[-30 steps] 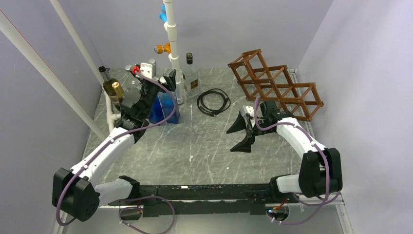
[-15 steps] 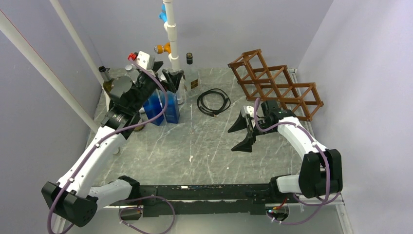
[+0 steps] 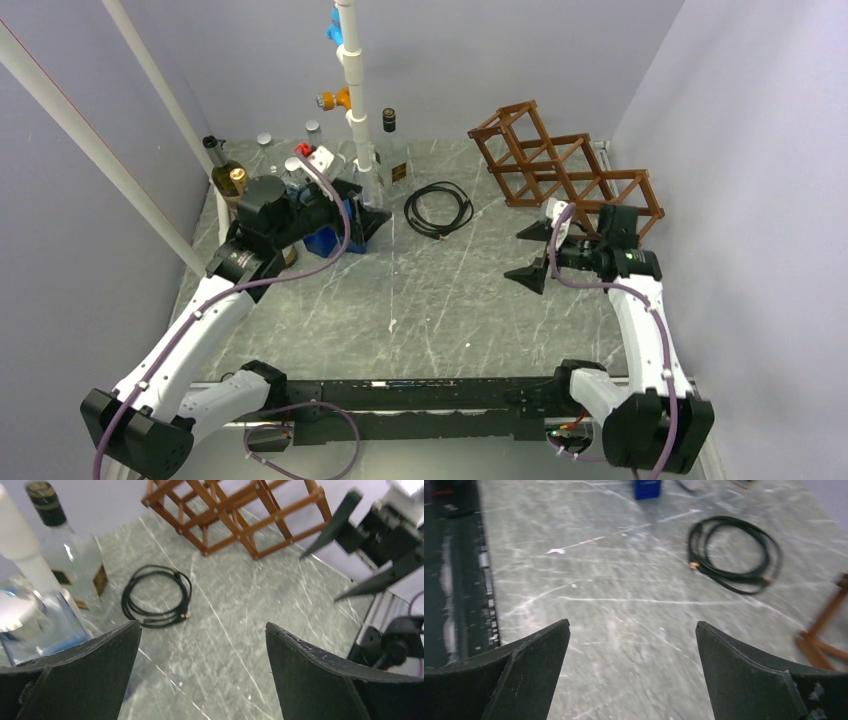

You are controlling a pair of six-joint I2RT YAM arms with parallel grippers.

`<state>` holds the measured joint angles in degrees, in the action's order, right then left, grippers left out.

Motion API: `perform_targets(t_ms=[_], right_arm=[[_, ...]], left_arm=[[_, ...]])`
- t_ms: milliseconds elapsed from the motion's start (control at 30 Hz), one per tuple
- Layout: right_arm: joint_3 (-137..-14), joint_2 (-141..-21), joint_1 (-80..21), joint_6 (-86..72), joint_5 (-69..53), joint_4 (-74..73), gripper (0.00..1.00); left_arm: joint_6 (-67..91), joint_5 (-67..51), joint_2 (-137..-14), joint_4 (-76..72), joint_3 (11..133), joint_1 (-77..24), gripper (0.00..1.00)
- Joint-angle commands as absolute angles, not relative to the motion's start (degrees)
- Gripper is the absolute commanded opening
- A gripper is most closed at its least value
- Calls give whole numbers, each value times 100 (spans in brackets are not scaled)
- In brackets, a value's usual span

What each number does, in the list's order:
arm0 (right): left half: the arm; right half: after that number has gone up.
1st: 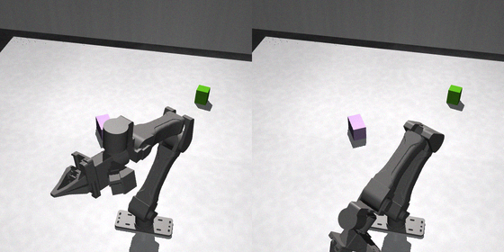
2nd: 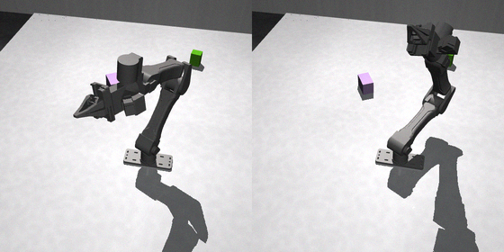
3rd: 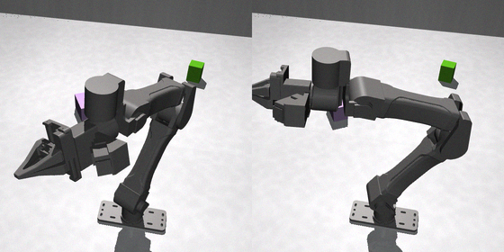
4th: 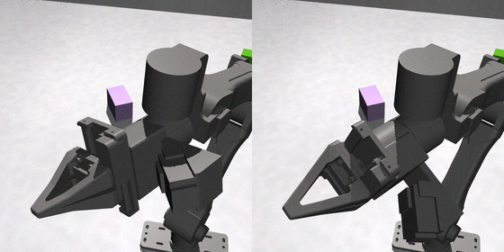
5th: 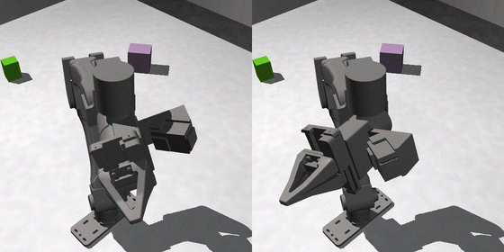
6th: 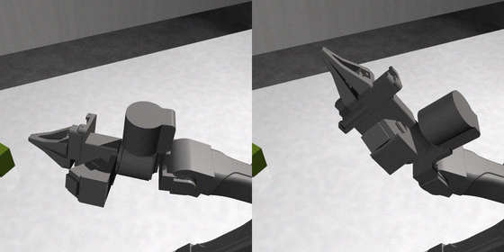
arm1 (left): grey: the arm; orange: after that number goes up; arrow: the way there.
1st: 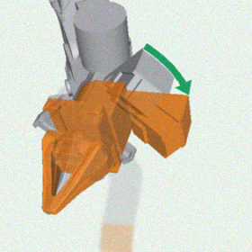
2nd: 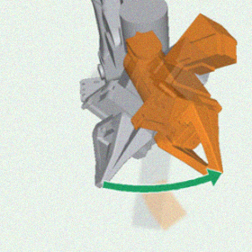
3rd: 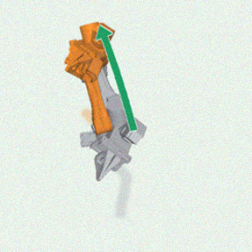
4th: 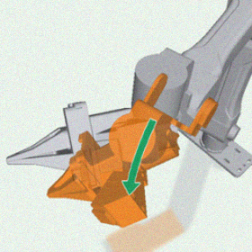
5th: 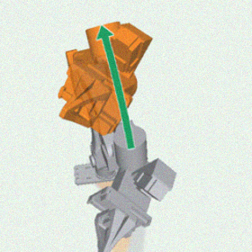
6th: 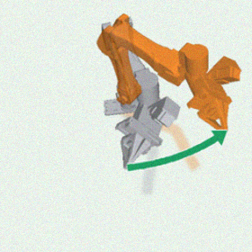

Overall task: Take the wine bottle off the wine rack
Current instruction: Place the wine bottle at the center of the board, then reset both arms

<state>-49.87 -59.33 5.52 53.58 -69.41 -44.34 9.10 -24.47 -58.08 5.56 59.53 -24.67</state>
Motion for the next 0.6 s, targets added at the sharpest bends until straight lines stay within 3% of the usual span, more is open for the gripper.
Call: perform_targets(t_ms=[0,167,300,567], right_arm=[[-4971,-5227,901,3490,-5880,-3106,100],[-5126,-4876,1435,1348,-4460,-2505,100],[-4993,-4721,1937,902,-4994,-2232,100],[-4779,-4753,2395,1466,-6191,-2524,100]], left_arm=[[869,-2998,-5497,416,5564,-2443,99],[821,-2831,-5201,314,5081,-2439,100],[892,-2469,-4906,228,4785,-2443,99],[896,-2244,-4828,375,4800,-2443,99]])
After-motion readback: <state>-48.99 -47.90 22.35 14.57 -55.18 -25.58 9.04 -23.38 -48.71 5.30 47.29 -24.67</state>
